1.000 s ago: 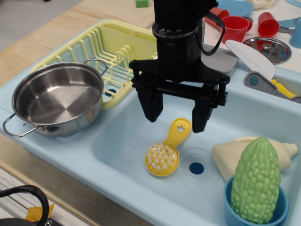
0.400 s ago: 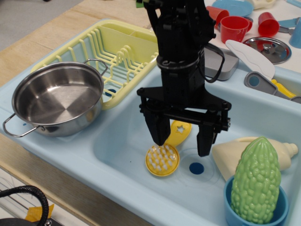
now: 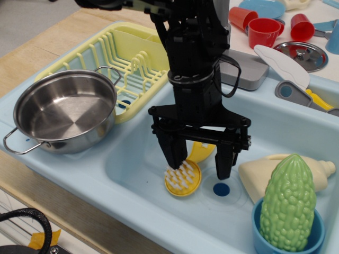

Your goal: Put brush into pot or pan

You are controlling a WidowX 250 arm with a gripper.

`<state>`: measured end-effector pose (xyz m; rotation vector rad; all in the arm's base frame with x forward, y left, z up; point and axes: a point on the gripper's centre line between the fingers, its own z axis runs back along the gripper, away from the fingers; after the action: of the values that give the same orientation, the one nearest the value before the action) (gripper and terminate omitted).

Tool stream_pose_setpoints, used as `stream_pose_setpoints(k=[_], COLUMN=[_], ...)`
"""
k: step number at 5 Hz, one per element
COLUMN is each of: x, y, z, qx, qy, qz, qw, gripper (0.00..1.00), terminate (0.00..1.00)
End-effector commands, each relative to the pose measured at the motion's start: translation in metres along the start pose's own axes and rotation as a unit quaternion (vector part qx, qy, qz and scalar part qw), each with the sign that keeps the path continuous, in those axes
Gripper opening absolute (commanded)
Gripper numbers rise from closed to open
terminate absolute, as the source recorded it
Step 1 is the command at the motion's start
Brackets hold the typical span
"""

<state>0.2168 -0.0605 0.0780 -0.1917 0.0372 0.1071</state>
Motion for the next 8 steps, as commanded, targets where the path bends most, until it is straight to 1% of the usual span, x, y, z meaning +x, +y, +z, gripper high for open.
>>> stream_pose_setpoints(k=[1,2,3,4,5,6,7,8], x=[0.005,0.003,0.003,0.004,0.004,0.002,0.001,-0.006], y=[0.005,0.013,0.018,0.019,0.018,0.012,0.004,0.003], z=[-0.003,-0.014,-0.022,-0.024,-0.024,-0.010,0.027,0.051], qx=[-0.008,-0.025,-0.037,-0.041,-0.043,-0.026,0.016,0.041], qy=[0.001,0.020,0.021,0.018,0.016,0.013,0.006,0.009], qz=[-0.003,0.005,0.014,0.016,0.016,0.022,0.033,0.061], qw=[1.0000,0.9995,0.9990,0.9989,0.9988,0.9993,0.9993,0.9972], gripper=[1.00,1.00,1.00,0.00,0.00,0.00,0.00,0.00], terminate=[0.00,0.00,0.00,0.00,0.00,0.00,0.00,0.00])
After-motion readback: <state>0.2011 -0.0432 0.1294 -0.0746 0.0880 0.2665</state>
